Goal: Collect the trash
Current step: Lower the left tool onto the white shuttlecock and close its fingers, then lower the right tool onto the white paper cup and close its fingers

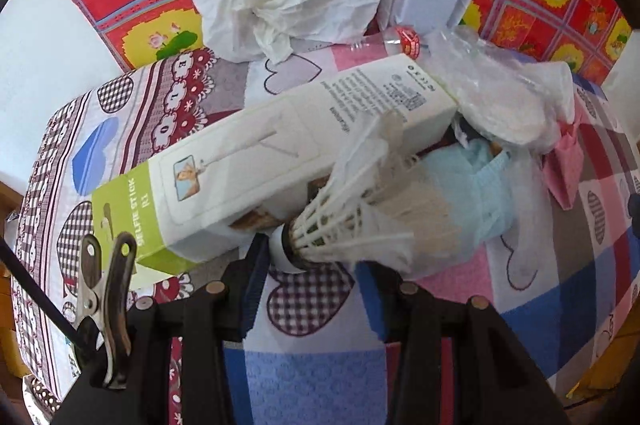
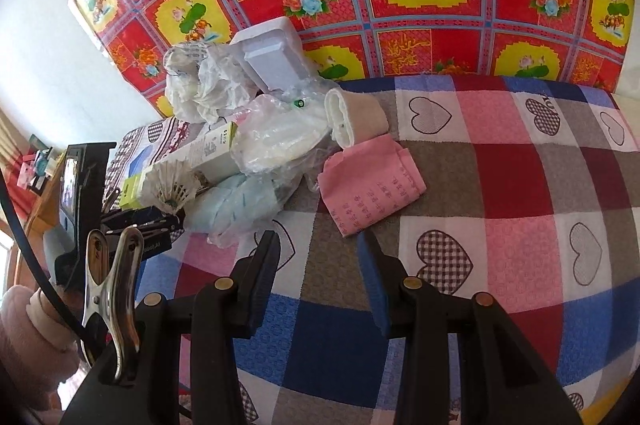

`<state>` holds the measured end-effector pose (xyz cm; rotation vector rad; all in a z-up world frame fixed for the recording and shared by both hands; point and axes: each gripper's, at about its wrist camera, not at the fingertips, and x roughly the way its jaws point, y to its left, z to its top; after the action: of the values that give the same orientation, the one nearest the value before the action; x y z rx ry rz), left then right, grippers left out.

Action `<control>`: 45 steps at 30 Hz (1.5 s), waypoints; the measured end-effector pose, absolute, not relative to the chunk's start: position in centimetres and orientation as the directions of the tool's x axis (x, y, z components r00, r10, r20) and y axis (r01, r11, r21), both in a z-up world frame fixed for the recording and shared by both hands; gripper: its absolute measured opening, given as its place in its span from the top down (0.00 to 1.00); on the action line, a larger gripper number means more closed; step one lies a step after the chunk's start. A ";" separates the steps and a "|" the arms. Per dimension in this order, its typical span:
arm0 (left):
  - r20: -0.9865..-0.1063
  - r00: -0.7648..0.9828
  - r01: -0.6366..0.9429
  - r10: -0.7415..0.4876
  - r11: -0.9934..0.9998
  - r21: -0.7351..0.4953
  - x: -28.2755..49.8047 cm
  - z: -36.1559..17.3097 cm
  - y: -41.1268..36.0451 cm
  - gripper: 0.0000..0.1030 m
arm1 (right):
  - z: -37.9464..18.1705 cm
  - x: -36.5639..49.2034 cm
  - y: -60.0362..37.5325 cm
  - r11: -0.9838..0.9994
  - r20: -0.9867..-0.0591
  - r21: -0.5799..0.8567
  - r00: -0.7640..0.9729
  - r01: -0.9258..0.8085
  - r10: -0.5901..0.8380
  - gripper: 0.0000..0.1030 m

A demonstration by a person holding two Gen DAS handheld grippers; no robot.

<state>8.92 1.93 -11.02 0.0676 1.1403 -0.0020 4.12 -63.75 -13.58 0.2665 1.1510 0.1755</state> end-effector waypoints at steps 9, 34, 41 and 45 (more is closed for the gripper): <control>-0.911 0.413 0.053 -0.006 0.998 0.018 8.4 -10.6 1.2 0.70 | -13.7 4.5 -63.8 0.957 -0.881 0.291 0.392 0.004 0.266 0.60; -0.907 0.401 -0.055 -0.131 0.984 -0.167 4.5 -8.4 2.5 0.70 | -15.5 12.2 -62.2 0.982 -0.886 0.185 0.427 -0.034 0.182 0.60; -0.910 0.395 -0.076 -0.130 0.982 -0.174 4.1 -8.3 3.2 0.70 | -16.9 14.5 -62.0 0.988 -0.903 0.151 0.405 -0.011 0.142 0.60; -0.911 0.390 -0.089 -0.134 0.979 -0.183 4.2 -8.5 3.6 0.70 | -17.6 15.2 -61.9 0.989 -0.910 0.147 0.392 -0.005 0.137 0.60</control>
<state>4.20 3.55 -8.46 -0.2148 1.1723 -0.0293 15.15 -61.91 -17.59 0.1278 1.1652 0.0904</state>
